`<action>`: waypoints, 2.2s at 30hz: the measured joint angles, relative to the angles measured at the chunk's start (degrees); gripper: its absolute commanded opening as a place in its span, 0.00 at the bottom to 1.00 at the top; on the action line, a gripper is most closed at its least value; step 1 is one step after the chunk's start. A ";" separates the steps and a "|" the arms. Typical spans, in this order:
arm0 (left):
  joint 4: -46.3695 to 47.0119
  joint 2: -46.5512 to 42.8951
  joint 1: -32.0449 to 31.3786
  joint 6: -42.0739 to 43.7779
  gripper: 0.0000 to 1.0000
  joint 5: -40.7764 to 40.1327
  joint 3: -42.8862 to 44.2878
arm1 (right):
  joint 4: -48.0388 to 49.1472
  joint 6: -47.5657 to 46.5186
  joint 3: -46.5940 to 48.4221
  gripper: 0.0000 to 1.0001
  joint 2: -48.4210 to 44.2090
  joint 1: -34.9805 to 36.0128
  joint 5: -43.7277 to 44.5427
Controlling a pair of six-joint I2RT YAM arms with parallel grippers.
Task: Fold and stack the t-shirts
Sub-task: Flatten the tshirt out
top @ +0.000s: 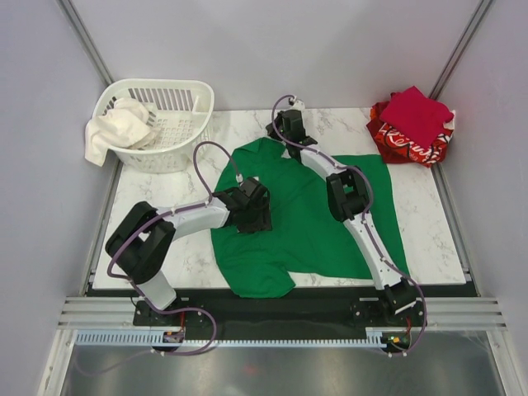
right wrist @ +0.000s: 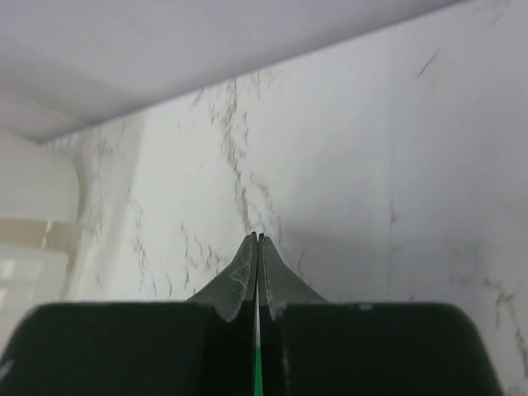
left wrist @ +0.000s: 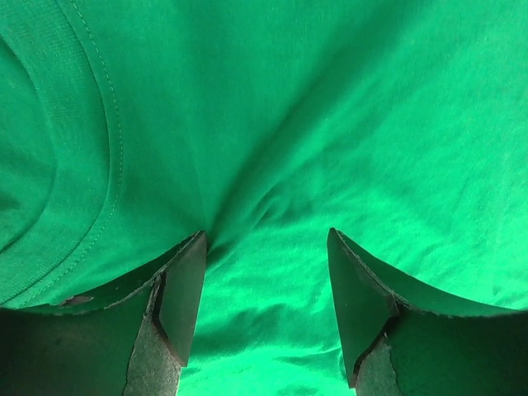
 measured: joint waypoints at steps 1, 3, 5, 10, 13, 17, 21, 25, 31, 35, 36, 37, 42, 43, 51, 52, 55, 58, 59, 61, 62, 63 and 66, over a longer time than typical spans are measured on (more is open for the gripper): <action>-0.28 -0.35 -0.22 0.00 0.68 0.00 -0.24 | 2.69 1.49 0.20 0.04 0.83 -0.22 1.92; -0.68 -0.74 -0.50 0.00 0.68 0.00 -0.44 | 7.58 3.72 0.50 0.06 2.01 -0.72 4.66; -0.87 -0.79 -0.66 0.02 0.69 0.00 -0.46 | 11.21 5.01 0.68 0.10 2.60 -1.36 6.84; -1.27 -0.79 -0.79 0.07 0.69 -0.02 -0.46 | 20.11 6.29 -11.15 0.00 -5.18 -3.13 6.84; -1.31 -0.79 -0.79 0.39 0.69 0.02 -0.46 | 22.64 7.02 -24.76 0.00 -15.69 -3.80 4.50; -1.27 -0.79 -0.94 1.33 0.69 0.04 -0.46 | 23.26 7.96 -30.25 0.00 -24.33 -3.58 -3.32; -0.83 -0.79 -1.25 2.43 0.69 0.07 -0.79 | 18.56 8.00 -23.04 0.00 -23.43 -2.25 -13.79; 0.87 -2.23 -1.53 3.30 0.68 0.09 -2.75 | 10.49 7.76 -13.00 0.00 -16.61 -0.61 -21.75; 2.56 -4.28 -1.75 3.91 0.68 0.24 -5.29 | 0.76 5.95 -13.14 0.00 -9.64 1.62 -26.21; 3.21 -4.48 -1.75 3.98 0.68 0.59 -5.68 | -3.69 4.48 -14.71 0.00 -8.59 2.86 -26.58; 3.37 -4.50 -1.75 4.00 0.68 0.66 -5.75 | -4.07 4.26 -14.91 0.00 -8.59 3.08 -26.69; 3.50 -4.52 -1.75 4.00 0.68 0.76 -5.79 | -4.15 4.07 -15.04 0.00 -8.59 3.37 -26.84; 3.56 -4.52 -1.75 4.15 0.67 1.07 -5.81 | -4.24 3.17 -15.06 0.00 -8.59 3.78 -26.56; 3.58 -4.52 -1.75 4.17 0.67 1.09 -5.81 | -4.24 3.04 -15.06 0.00 -8.59 3.74 -26.29; 4.39 -4.68 -1.75 4.35 0.67 1.07 -6.34 | -6.14 0.46 -7.63 0.00 -5.07 2.36 -19.30; 4.59 -4.74 -1.75 4.35 0.67 1.07 -6.45 | -6.16 0.15 -6.49 0.00 -4.50 2.10 -17.90; 5.03 -4.85 -1.75 4.37 0.67 1.09 -6.49 | -5.44 0.00 -2.86 0.00 -2.36 1.29 -11.89; 5.05 -4.87 -1.77 4.39 0.66 1.07 -6.64 | -2.32 0.50 -0.81 0.02 -0.63 0.55 -4.96; 5.05 -4.87 -1.75 4.39 0.66 1.07 -6.64 | -0.92 0.74 -0.28 0.02 -0.11 0.48 -2.71; 5.05 -4.87 -1.77 4.39 0.66 1.09 -6.73 | 3.74 1.18 0.48 0.05 0.96 0.26 2.38; 5.03 -4.87 -1.79 4.39 0.66 1.11 -6.75 | 5.79 1.33 0.79 0.08 1.40 0.20 4.57; 5.05 -4.87 -1.79 4.39 0.66 1.09 -6.75 | 8.66 1.46 1.33 0.12 1.84 0.09 6.86; 5.05 -4.90 -1.79 4.37 0.66 1.09 -6.75 | 15.50 0.76 2.56 0.21 2.03 0.04 11.85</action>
